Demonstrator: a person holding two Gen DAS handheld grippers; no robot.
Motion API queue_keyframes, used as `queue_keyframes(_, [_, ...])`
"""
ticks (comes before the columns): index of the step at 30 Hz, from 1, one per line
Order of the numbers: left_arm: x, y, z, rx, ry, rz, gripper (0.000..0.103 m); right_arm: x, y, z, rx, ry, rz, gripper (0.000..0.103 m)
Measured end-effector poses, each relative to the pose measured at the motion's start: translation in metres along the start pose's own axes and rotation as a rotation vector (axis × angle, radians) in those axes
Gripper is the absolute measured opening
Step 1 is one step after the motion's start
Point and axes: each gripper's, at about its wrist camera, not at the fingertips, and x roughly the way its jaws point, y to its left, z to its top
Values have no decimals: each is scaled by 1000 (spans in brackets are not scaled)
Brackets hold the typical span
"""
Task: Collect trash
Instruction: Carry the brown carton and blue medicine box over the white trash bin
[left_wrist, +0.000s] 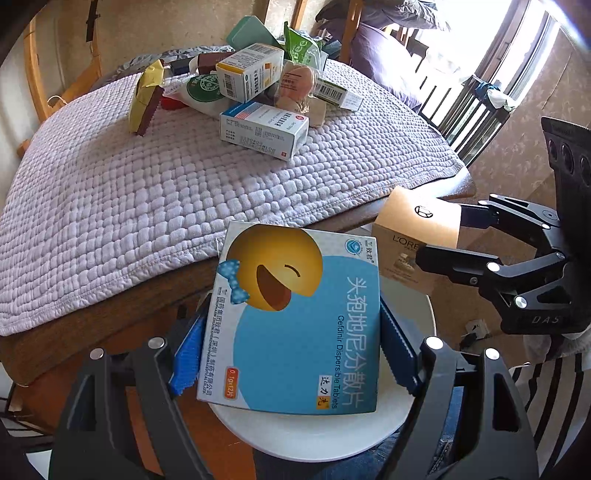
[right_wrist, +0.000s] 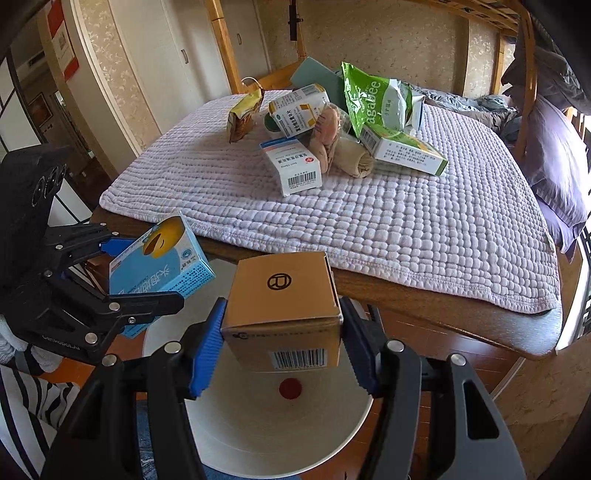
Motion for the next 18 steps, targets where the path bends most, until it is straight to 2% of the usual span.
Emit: queue_keyframes(18, [15, -5, -24, -5, 65, 16, 83, 10, 1, -19, 14, 55, 7, 59])
